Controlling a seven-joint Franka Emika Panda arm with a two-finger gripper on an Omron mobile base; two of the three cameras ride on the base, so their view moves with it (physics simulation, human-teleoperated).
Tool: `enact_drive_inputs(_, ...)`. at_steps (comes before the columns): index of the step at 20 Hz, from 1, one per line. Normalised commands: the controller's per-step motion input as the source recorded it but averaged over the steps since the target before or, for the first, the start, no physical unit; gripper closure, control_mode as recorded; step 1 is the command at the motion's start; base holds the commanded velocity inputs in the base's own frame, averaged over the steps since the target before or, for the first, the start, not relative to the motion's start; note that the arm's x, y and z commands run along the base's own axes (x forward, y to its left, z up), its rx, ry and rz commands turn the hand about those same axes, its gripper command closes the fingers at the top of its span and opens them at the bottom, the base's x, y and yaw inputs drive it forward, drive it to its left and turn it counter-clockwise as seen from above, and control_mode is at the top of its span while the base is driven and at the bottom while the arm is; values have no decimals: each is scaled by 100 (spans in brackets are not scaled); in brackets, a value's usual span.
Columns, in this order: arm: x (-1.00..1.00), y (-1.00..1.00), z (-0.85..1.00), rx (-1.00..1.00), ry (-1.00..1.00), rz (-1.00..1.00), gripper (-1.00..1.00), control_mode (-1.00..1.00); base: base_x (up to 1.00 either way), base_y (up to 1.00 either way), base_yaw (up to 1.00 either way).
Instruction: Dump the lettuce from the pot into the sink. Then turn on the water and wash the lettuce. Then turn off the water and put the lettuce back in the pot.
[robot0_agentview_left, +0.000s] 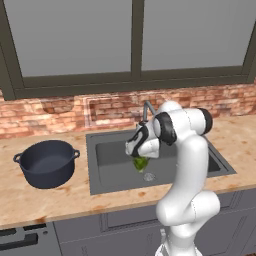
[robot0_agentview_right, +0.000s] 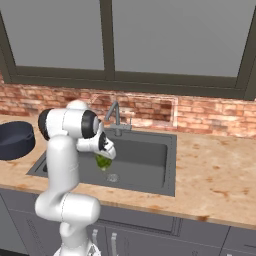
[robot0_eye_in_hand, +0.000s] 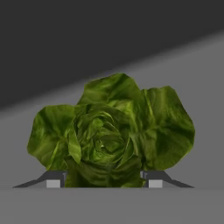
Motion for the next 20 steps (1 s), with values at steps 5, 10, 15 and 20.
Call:
enact_drive_inputs(5,0,22,33,0,0,0,100,-100,0,0,0)
enact_drive_inputs(10,-1,11,33,0,0,0,100,-100,0,0,0)
enact_drive_inputs(15,-2,8,36,0,0,0,100,-100,0,0,0)
enact_drive_inputs(20,-10,3,41,0,0,0,100,-100,0,0,0)
